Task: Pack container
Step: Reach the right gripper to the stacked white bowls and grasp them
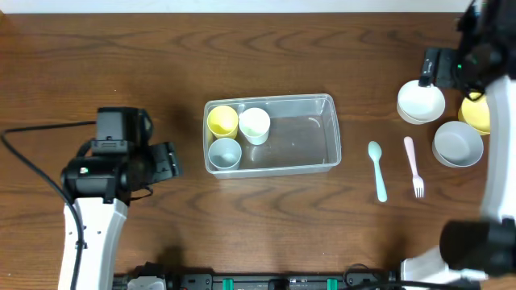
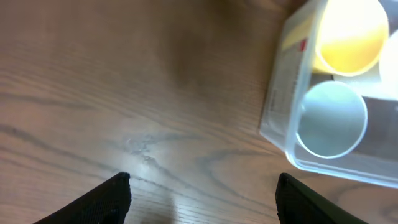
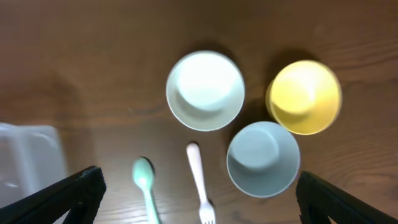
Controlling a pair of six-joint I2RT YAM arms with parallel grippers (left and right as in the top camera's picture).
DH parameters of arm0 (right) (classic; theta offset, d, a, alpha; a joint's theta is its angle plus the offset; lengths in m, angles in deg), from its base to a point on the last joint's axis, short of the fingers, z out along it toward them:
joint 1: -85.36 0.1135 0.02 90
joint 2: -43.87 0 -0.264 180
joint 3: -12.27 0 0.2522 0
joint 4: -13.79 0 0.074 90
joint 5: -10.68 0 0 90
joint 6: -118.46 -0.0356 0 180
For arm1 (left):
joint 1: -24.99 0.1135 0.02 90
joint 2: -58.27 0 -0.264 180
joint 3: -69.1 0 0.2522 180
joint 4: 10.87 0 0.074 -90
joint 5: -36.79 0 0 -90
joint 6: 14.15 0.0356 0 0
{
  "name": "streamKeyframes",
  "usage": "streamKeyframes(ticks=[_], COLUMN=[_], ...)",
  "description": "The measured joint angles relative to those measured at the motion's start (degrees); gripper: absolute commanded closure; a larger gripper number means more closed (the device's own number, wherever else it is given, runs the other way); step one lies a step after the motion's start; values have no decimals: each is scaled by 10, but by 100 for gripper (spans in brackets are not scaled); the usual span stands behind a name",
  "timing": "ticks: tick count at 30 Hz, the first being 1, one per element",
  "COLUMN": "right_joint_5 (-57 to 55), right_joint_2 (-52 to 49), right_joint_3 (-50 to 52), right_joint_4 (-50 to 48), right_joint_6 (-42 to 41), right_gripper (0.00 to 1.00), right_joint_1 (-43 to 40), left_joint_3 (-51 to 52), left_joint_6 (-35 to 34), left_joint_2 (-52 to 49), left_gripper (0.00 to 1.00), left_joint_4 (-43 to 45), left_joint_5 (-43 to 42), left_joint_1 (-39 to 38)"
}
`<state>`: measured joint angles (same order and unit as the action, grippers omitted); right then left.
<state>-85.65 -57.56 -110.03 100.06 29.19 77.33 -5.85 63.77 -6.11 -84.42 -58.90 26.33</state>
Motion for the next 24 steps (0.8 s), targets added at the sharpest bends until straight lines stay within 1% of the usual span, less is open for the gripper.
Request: streamKeyframes(ticks=[5, 15, 21, 24], right_joint_5=[1, 18, 18, 18], right_joint_2=[-88, -228, -292, -304], right_joint_3=[0, 0, 0, 0], right_joint_4=[-21, -75, -85, -90], right_joint_6=[29, 45, 45, 42], right_gripper=[1, 1, 11, 23], right_joint_1=[0, 0, 2, 5], left_joint_3=[0, 0, 0, 0], left_joint_6=[0, 0, 0, 0], left_joint_2=[0, 0, 0, 0], left_gripper=[25, 25, 25, 25], left_joint_4=[-1, -2, -2, -2], left_joint_5=[-4, -5, -6, -6], left_joint_1=[14, 15, 15, 15])
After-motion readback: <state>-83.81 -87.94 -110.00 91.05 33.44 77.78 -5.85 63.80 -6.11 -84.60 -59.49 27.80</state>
